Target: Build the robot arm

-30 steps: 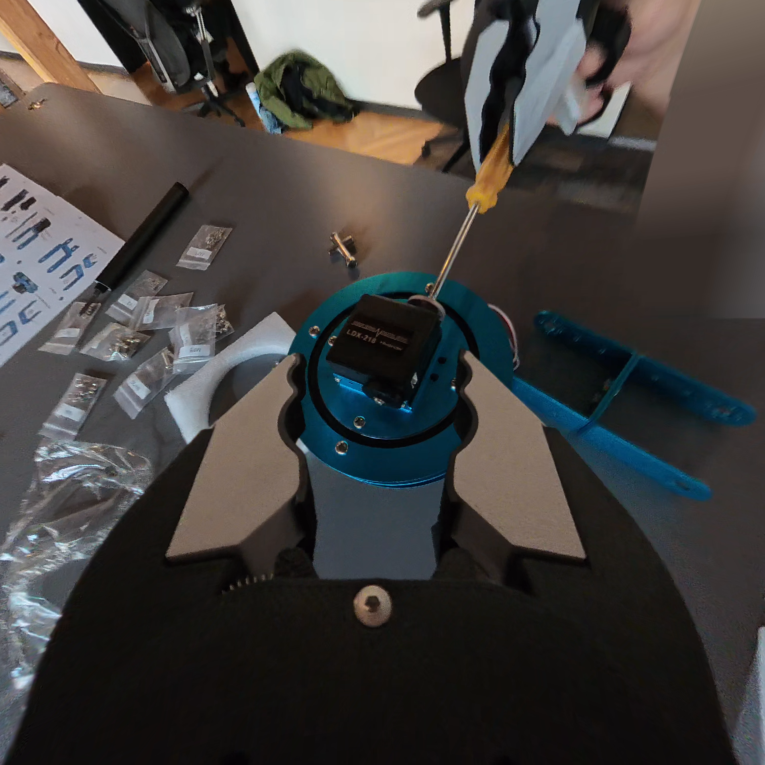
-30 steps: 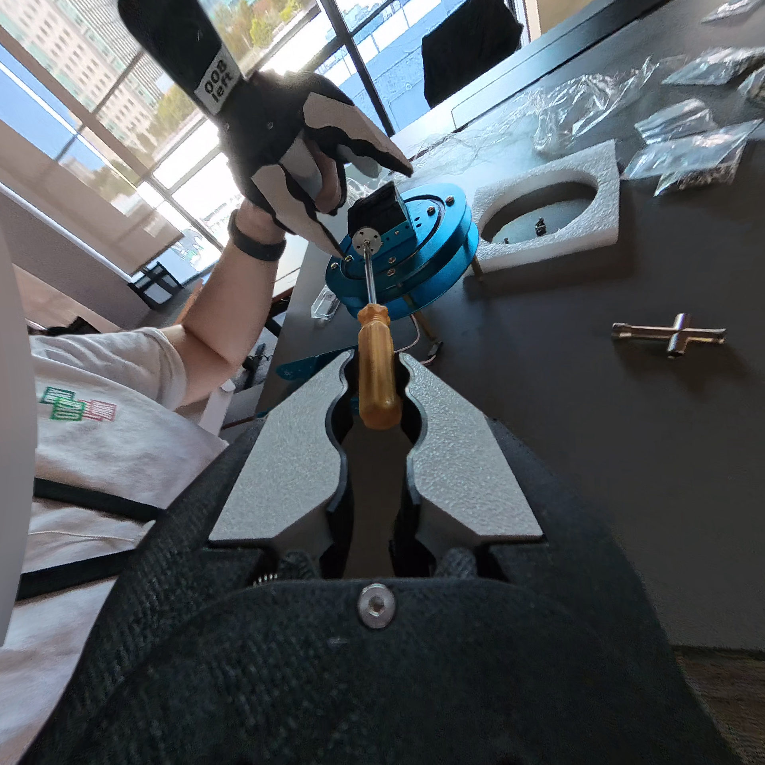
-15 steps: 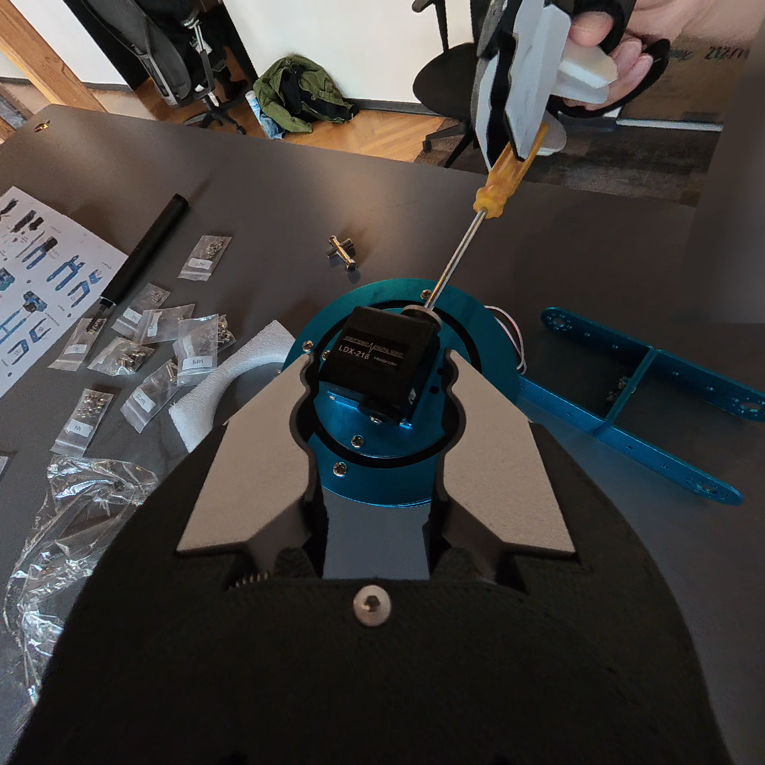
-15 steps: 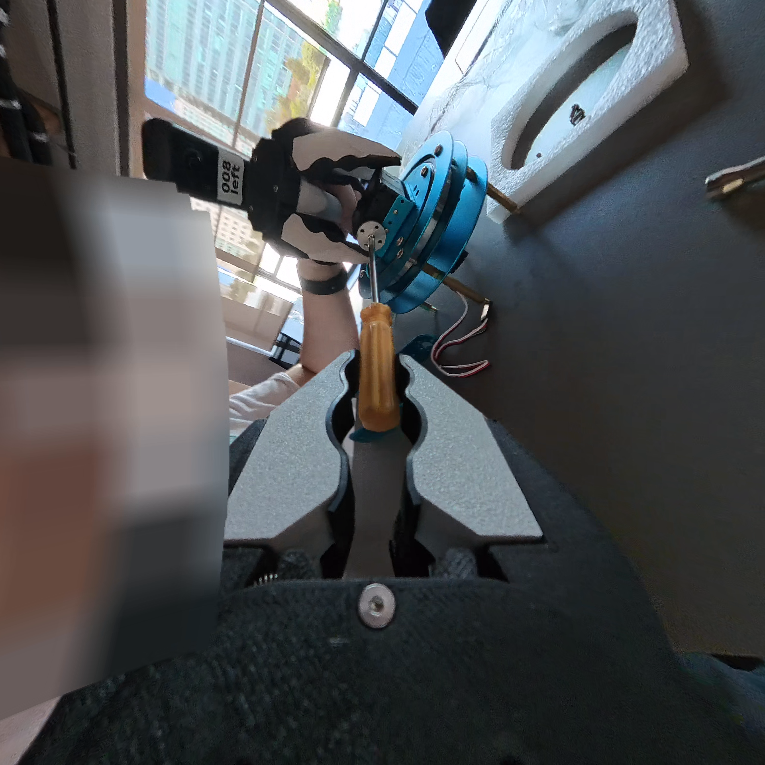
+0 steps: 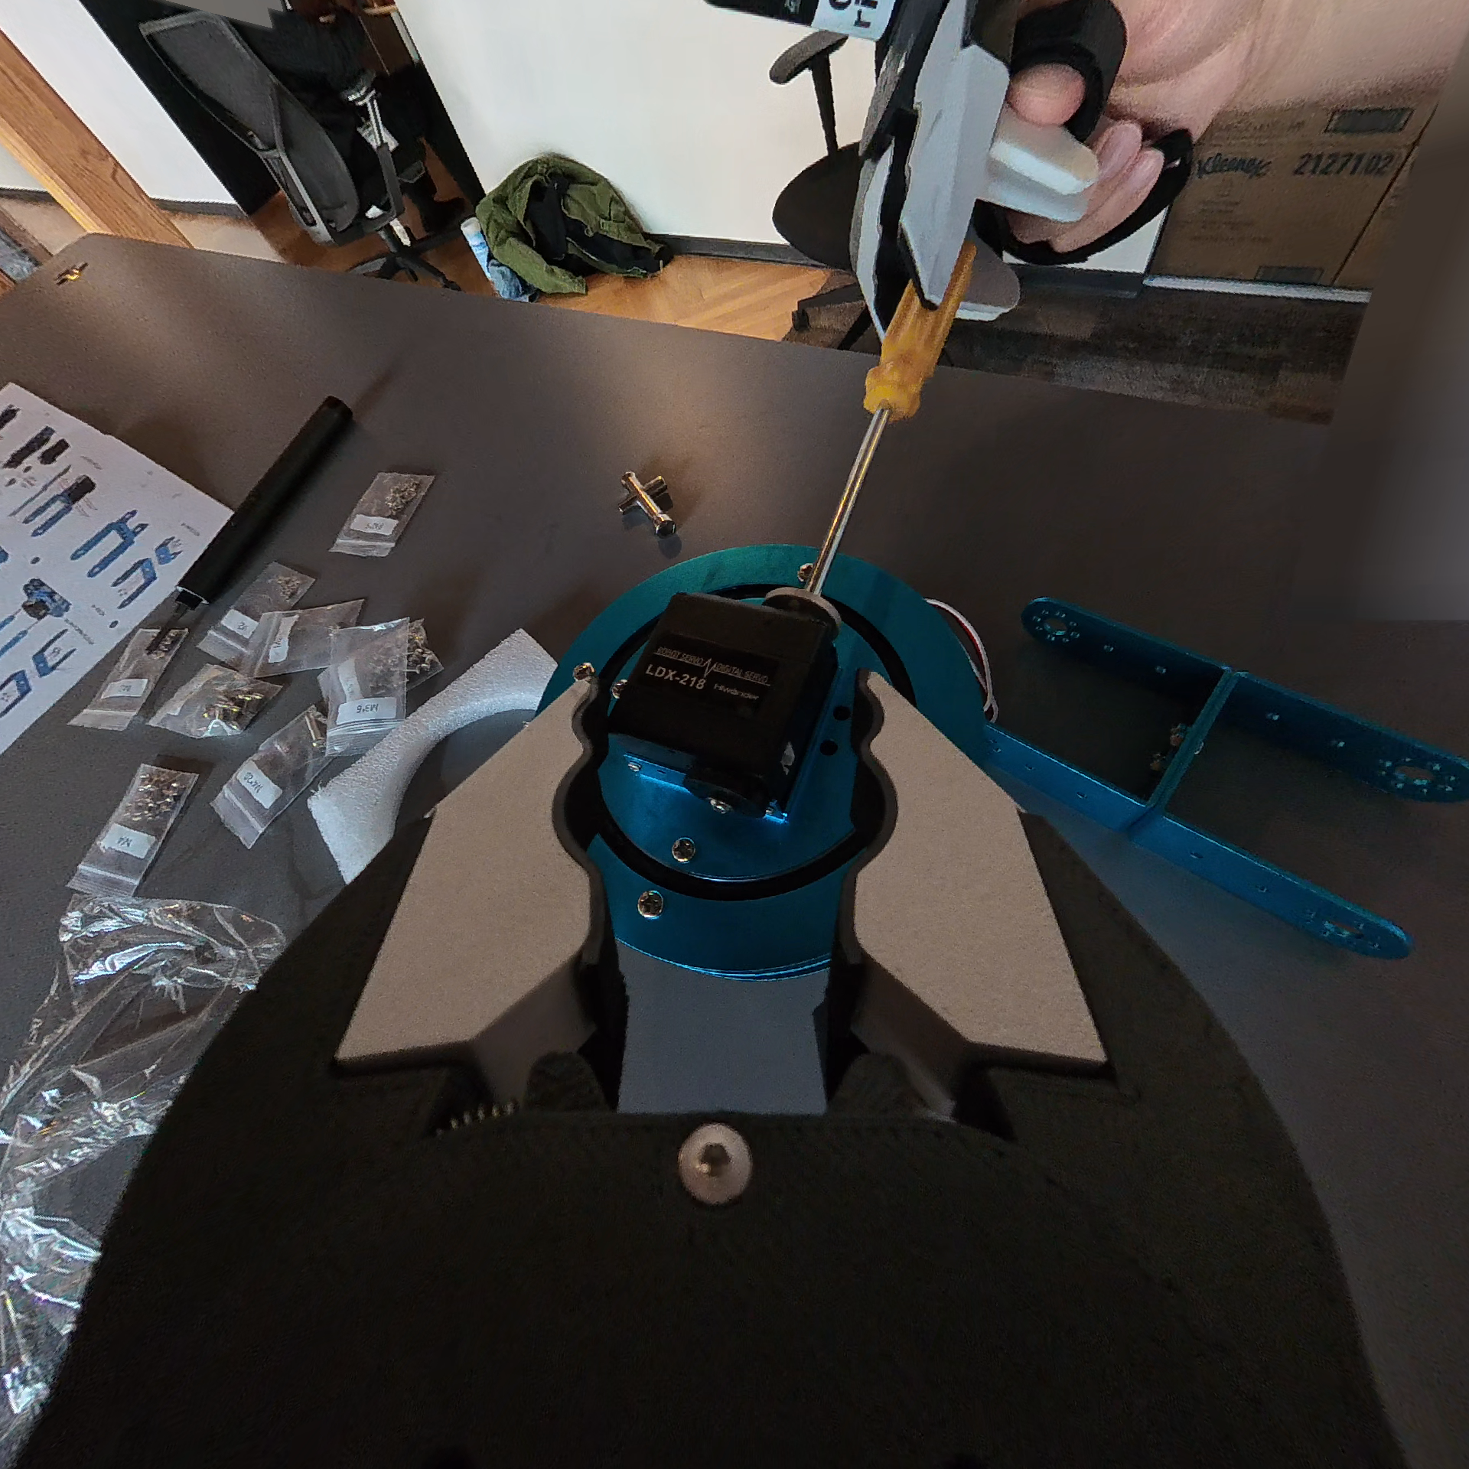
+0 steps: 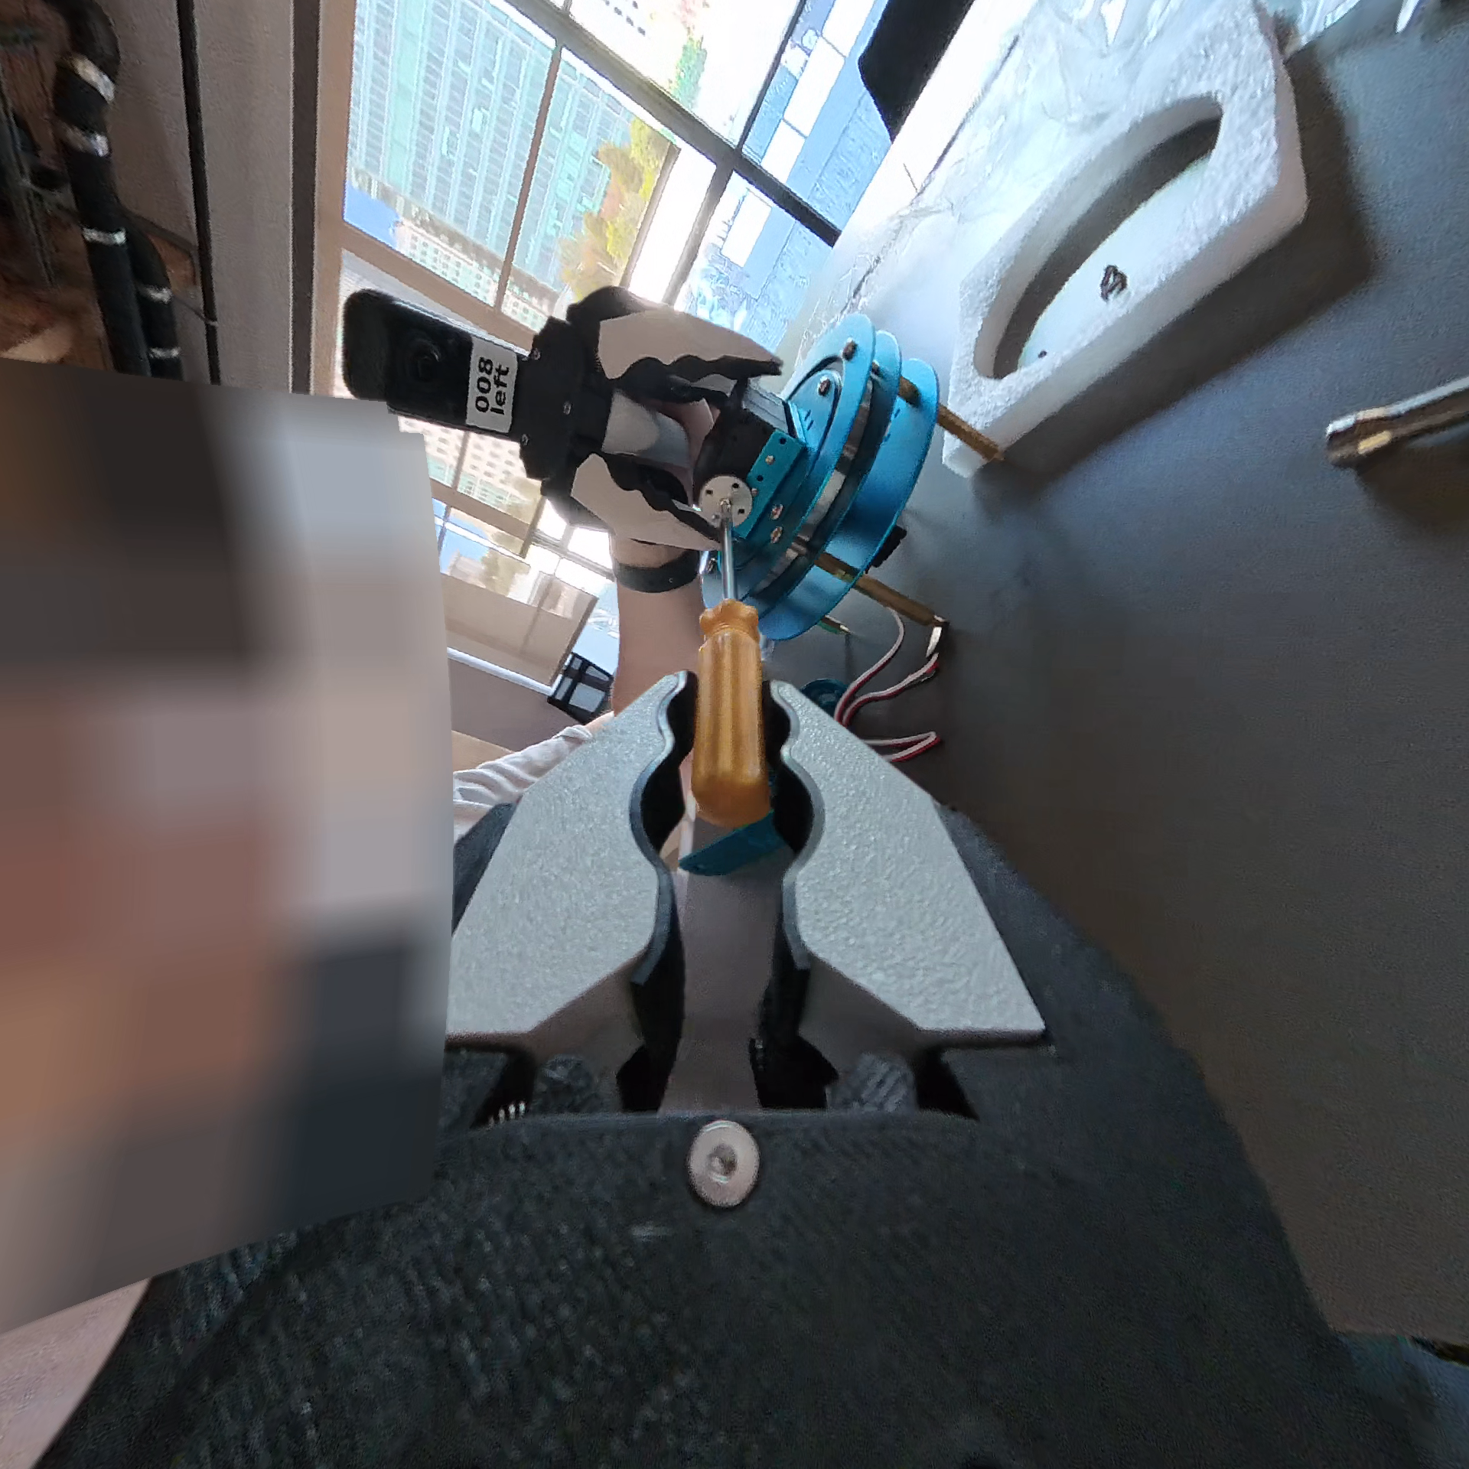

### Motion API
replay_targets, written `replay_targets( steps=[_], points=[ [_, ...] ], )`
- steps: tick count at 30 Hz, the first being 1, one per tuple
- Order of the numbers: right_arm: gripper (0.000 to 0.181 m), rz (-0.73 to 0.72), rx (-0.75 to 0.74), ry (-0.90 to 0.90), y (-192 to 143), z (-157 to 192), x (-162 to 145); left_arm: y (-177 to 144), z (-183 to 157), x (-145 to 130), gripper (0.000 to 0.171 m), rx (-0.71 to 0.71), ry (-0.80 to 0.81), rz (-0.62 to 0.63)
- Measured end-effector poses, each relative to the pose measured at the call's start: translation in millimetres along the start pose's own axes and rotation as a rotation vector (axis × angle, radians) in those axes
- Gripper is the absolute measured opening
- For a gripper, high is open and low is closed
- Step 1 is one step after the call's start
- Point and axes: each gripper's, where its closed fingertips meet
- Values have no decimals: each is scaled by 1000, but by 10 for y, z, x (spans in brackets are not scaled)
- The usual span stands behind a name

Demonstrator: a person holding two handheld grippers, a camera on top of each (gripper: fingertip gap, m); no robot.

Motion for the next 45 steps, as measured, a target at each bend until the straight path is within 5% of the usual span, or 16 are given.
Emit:
replay_targets(
  steps=[1, 6, 9, 18, 31, 33, 36, 39, 45],
  points=[
    [15, -5, 0, -12, -2, 6, 10, 0, -2, 2, 60, -1, 1, -3],
    [15, 1, 7, 14, 20, 0, 25, -79, 59, 219, 76, 72, 55, -95],
    [15, 5, 13, 25, 36, -4, 38, -84, -35, 435, 58, 62, 153, -146],
    [15, -8, 15, 27, 43, 9, 90, 359, -224, 439, 16, -68, 327, 47],
    [16, -8, 35, -45, 78, 48, 79, 356, -238, 376, 2, -69, 429, 103],
    [20, -7, 60, -127, 91, 87, 73, 350, -231, 380, 2, -73, 415, 96],
    [52, -45, 33, -402, 86, 95, 76, 351, -217, 384, 2, -66, 412, 87],
    [57, -107, -23, -682, 72, 66, 72, 353, -214, 382, 2, -67, 411, 89],
    [18, -164, -20, -735, 148, 110, 128, 358, -217, 374, 2, -71, 413, 102]
  ],
)
Point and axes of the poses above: each gripper's, where its closed fingertips meet, y out along the fingers, x out of its top, z = x × y across the jaws, and after that the axes turned 12 degrees about y, right-handed
